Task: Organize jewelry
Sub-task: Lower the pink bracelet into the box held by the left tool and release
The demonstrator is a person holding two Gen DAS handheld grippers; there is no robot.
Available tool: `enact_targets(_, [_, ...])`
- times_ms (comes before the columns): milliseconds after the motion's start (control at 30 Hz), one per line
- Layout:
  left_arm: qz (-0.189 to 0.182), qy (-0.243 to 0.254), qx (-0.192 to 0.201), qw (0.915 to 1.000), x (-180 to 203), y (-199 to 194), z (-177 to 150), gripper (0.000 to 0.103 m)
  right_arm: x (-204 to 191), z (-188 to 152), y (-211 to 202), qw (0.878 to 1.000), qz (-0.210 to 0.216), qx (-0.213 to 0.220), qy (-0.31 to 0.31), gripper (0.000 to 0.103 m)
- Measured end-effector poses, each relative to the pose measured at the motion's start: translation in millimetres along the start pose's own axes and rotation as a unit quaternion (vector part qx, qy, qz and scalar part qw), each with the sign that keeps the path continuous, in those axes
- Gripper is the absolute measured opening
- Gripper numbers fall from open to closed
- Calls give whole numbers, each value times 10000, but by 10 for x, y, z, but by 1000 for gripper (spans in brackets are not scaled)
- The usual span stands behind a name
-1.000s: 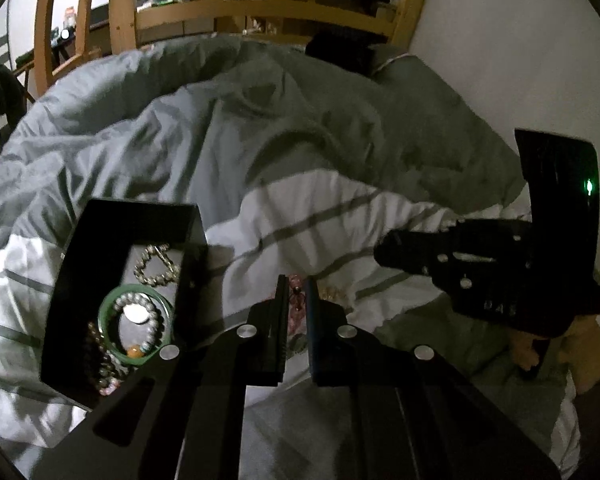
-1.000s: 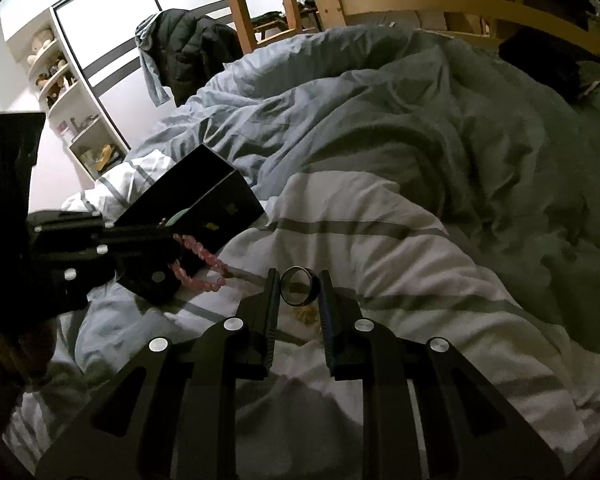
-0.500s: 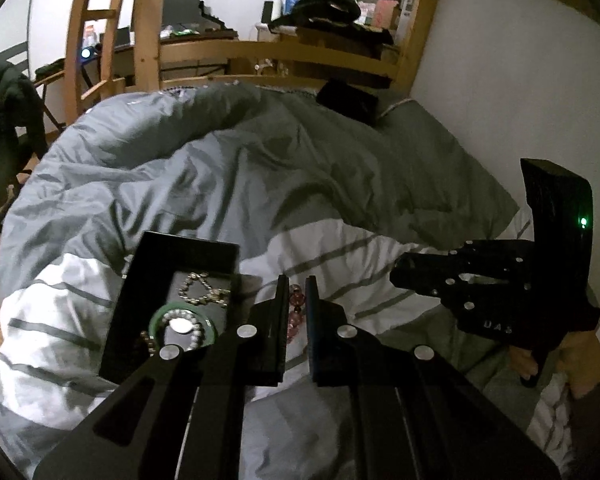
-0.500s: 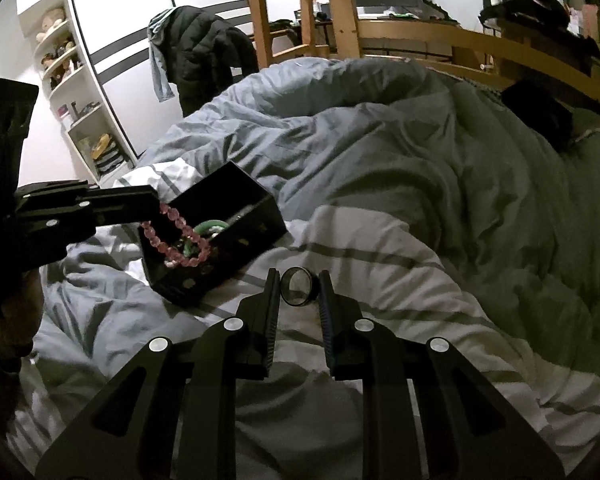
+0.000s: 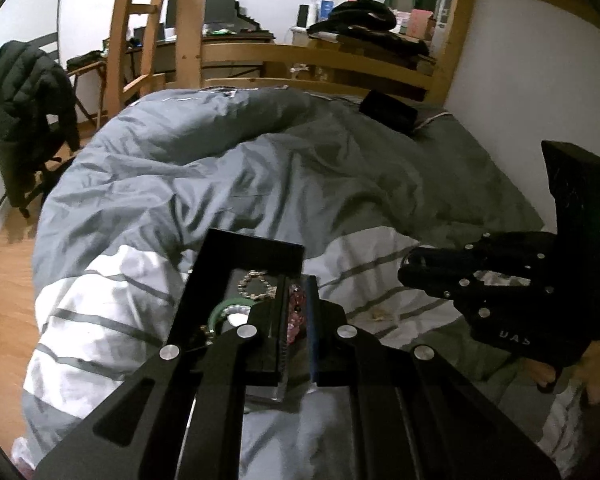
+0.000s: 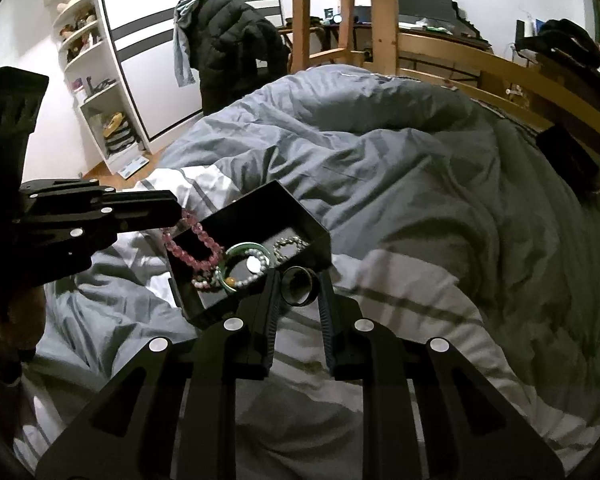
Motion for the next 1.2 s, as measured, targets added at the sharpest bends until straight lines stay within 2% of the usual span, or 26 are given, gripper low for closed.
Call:
enact_targets(200, [265, -39, -66, 9996, -190, 16, -6, 8, -141, 162, 113, 9999, 38, -24, -126, 20])
enact_targets(433, [287, -233, -155, 9992, -347, 31, -28, 8, -216, 349, 211, 9999, 68, -21, -129, 20])
enact_targets(767, [395, -397, -496, 9972, -524, 188, -161, 8, -371, 560, 507, 9996, 161, -143, -206, 20])
enact_targets(1000, [477, -657, -719, 9941, -714, 335, -226, 8, -434, 557, 811, 9988, 285, -329, -207, 20])
enact_targets(1200, [592, -685, -1002, 9908, -757, 451, -292, 8, -433, 482, 1070, 9977, 438, -513, -32, 20])
Point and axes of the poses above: each gripper's, at about its wrist camera, not at the fingertips, and y roughly the way its jaws point, x to its right, z to its top, the point moved 5 cm from there along y, roughly the way its jaws point
